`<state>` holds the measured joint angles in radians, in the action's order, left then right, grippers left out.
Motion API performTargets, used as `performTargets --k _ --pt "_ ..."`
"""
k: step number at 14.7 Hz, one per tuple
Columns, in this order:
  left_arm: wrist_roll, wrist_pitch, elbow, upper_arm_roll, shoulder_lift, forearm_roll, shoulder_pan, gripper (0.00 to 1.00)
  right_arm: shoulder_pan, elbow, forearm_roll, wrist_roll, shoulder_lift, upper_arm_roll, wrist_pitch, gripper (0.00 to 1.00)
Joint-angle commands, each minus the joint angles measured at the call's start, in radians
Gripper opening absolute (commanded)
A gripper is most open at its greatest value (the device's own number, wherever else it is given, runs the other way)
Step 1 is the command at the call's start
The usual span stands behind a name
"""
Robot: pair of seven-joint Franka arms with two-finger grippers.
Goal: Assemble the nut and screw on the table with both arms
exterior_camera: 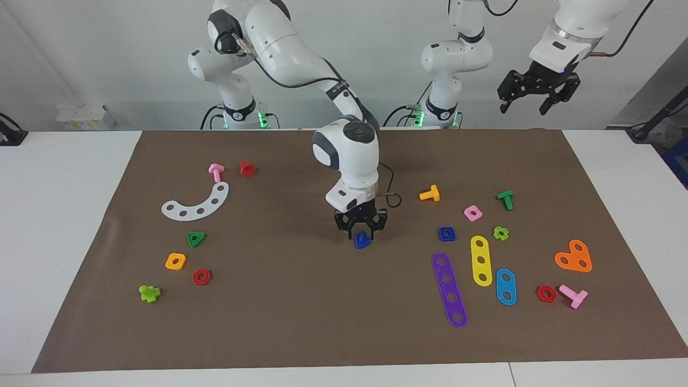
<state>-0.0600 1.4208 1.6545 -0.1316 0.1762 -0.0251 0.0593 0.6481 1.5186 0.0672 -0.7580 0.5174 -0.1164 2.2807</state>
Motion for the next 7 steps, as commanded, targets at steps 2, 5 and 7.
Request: performTargets --k 2,5,7 --pt "0.008 0.023 0.024 0.000 0.034 -0.015 0.001 1.00 -0.138 0.064 0.013 0.100 -0.193 0.014 -0.160 1.00" --pt "-0.006 0.065 0.037 -0.005 0.039 -0.012 0.005 1.00 -0.241 0.064 0.005 0.230 -0.281 0.014 -0.285 1.00" --pt "-0.036 0.064 0.037 -0.005 0.039 -0.016 -0.010 1.00 -0.310 0.064 0.003 0.299 -0.345 0.015 -0.364 1.00"
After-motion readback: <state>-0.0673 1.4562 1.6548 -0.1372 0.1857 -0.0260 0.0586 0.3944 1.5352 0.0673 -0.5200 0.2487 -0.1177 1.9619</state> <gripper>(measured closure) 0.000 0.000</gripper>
